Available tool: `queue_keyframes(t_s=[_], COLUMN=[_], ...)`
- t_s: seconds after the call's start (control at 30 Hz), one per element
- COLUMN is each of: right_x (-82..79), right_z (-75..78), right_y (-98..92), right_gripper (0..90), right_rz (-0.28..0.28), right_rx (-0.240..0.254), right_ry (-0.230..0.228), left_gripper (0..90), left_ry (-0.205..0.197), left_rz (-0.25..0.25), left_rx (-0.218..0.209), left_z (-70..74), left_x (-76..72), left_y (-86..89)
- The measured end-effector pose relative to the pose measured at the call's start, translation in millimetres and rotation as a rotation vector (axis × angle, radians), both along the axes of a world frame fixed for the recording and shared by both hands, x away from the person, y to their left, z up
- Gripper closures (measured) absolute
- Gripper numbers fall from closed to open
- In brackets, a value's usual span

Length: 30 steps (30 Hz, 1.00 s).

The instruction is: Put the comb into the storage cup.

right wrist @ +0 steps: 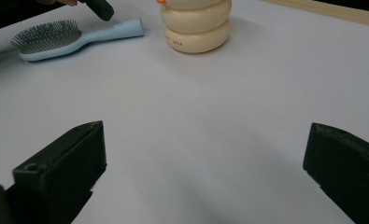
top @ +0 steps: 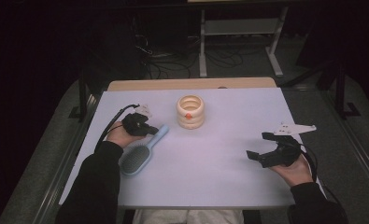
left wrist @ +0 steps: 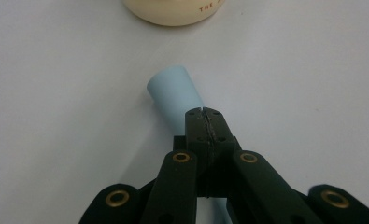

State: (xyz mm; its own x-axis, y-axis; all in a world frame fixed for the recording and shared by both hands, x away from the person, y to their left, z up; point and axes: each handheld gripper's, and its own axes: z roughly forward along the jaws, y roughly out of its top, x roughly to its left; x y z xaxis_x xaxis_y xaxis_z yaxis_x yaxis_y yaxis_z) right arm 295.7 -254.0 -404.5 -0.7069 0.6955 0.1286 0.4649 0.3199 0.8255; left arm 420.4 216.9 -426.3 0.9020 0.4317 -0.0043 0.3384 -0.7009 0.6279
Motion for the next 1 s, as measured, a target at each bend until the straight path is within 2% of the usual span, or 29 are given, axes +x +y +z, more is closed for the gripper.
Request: queue_keyframes(t_s=[0.7, 0.83, 1.0], right_x=[0.2, 0.4, 0.5], right_z=[-0.4, -0.6, -0.7], right_y=[0.7, 1.0, 1.1], right_gripper=[0.0, 0.0, 0.0], right_rz=[0.005, 0.007, 0.009], right_rx=[-0.002, -0.003, -0.004], right_ry=[0.004, 0.005, 0.005], left_gripper=[90.0, 90.0, 90.0], left_ry=[0.011, 0.021, 0.026], left_rz=[-0.032, -0.042, -0.056], left_rx=[-0.017, -0.034, -0.025], left_z=[-1.3, -2.2, -5.1], left_x=[2.3, 2.4, 3.1], left_y=[-13.7, -16.7, -21.2])
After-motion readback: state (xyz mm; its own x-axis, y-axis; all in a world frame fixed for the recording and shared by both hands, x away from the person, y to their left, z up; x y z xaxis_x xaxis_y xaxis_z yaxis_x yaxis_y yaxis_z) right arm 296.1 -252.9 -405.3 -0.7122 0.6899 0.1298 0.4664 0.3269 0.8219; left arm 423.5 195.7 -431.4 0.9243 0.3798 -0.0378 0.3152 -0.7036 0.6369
